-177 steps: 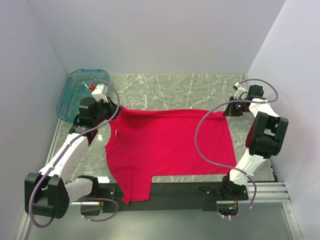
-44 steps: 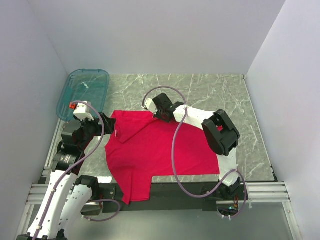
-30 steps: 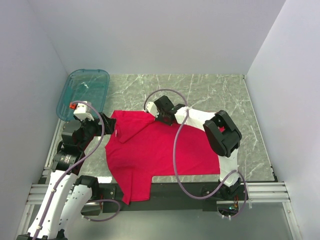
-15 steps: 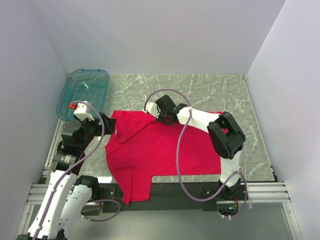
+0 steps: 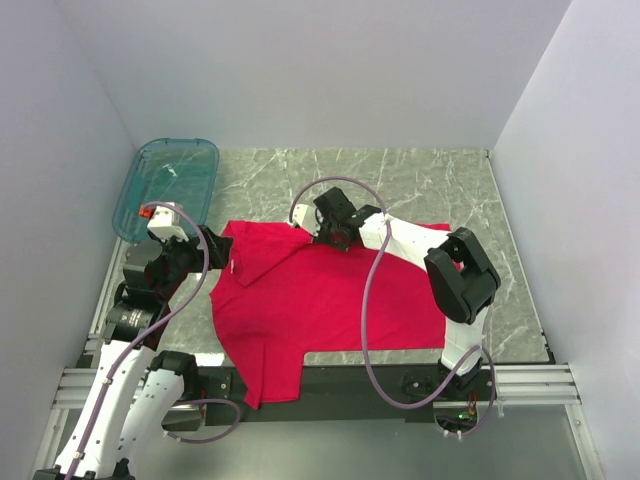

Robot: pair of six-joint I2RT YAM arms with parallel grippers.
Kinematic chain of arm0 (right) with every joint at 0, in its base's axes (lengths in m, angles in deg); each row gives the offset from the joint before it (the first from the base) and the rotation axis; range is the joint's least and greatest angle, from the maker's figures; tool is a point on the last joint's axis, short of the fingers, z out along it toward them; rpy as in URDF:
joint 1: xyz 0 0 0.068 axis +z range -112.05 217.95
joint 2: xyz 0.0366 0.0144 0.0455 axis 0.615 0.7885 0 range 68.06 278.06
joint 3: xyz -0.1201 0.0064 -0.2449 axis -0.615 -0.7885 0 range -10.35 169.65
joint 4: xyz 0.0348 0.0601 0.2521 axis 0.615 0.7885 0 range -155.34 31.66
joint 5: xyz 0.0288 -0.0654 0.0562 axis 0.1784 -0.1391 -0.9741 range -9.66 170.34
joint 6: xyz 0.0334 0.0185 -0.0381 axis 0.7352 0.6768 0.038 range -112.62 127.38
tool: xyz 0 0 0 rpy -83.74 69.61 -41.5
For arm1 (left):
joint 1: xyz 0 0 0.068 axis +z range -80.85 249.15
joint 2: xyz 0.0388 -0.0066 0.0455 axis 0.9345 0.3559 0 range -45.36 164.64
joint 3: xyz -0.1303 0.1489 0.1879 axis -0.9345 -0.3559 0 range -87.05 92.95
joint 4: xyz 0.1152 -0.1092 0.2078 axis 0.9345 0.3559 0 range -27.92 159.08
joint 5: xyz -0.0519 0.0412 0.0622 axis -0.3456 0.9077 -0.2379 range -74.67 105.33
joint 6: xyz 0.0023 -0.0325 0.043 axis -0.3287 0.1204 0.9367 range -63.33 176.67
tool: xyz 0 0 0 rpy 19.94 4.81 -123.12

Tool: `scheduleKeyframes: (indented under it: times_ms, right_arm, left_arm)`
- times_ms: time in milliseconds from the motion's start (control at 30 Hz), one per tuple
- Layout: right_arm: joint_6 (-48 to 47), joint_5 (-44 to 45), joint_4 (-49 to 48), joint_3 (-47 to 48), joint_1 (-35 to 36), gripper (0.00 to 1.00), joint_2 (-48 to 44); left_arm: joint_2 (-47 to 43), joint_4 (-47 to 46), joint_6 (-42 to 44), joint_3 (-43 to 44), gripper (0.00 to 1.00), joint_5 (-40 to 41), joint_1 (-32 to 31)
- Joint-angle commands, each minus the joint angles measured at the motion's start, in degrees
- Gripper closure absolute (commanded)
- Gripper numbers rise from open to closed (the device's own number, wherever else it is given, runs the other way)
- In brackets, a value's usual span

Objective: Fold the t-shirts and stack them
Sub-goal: Fold the tshirt

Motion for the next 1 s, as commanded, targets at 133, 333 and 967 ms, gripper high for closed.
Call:
scheduleKeyframes:
  times_ms: [133,333,967]
  right_arm:
    - [-2.17,-3.06,5.2,2.3,0.05,0.98,-0.15]
    - [-0.42,-8.24,6.27,1.34,-0.74,0.68,-1.1]
    - [7.05,-42.41,6.62,-13.42,-21.3,0.62,-27.12]
  left_arm:
    - [0.01,-2.7,0.8,-0.16,0.07,-1.41,0.1]
    - [0.36,-2.62,0.81,-0.25,0.07,-1.67,0.18]
    - [50.94,-7.99,-3.08,11.16,0.19,-19.08,-0.43]
